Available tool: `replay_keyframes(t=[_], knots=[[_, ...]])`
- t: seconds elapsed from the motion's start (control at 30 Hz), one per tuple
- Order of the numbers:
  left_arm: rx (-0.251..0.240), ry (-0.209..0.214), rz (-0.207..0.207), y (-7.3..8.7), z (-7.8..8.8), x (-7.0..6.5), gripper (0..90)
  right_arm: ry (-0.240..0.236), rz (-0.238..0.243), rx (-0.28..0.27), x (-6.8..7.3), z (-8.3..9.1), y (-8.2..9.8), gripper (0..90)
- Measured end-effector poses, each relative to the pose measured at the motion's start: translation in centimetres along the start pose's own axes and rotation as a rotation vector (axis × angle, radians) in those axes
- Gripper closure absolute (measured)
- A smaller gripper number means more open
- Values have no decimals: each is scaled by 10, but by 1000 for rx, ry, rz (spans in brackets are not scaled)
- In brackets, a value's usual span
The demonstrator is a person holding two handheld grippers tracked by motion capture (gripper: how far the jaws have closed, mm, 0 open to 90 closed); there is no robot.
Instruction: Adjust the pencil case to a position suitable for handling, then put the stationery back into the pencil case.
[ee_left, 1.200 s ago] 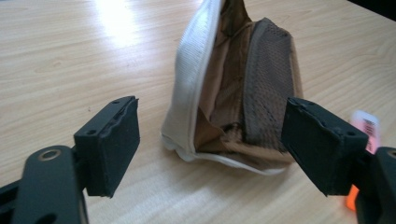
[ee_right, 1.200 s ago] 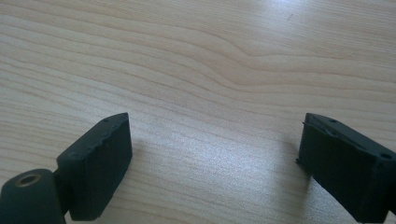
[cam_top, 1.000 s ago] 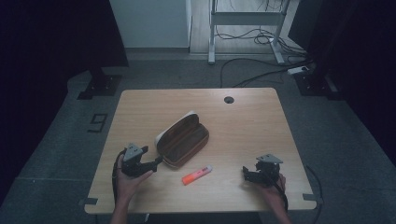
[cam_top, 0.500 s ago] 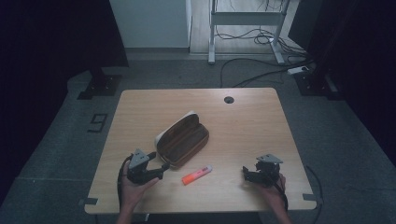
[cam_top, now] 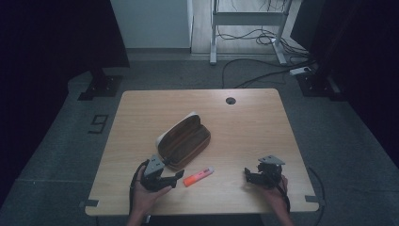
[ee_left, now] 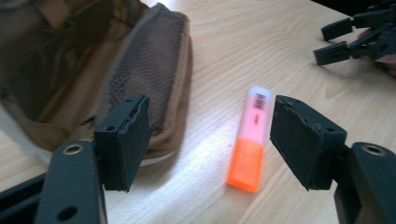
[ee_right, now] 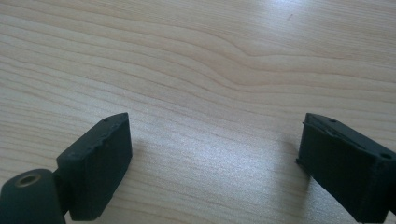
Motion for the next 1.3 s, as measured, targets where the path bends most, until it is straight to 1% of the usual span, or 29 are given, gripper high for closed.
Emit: replay_keyframes(t=[0.13, 0.33, 0.5, 0.8, 0.97, 1.2, 1.3], knots=[[6, 16, -10, -2, -4, -9, 292, 0, 0, 0, 0, 0, 0, 93], [22, 25, -29, -2, -13, -18, 302, 0, 0, 0, 0, 0, 0, 92], [45, 39, -46, 0, -23, -27, 312, 0, 0, 0, 0, 0, 0, 92], [72, 45, -61, 5, -39, -39, 342, 0, 0, 0, 0, 0, 0, 92], [85, 39, -62, 8, -45, -40, 354, 0, 0, 0, 0, 0, 0, 92], [129, 17, -48, 16, -54, -38, 395, 0, 0, 0, 0, 0, 0, 92], [146, 15, -43, 20, -58, -37, 418, 0, 0, 0, 0, 0, 0, 92]])
Point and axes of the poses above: each handheld gripper's, and its own axes: z roughly backward along the jaws, y roughly out of its underside, x roughly to its left, the point moved 5 cm from there along -z, roughly forward along the jaws, and after that the axes turned 2 degrees about -y, right-handed, at the moved point
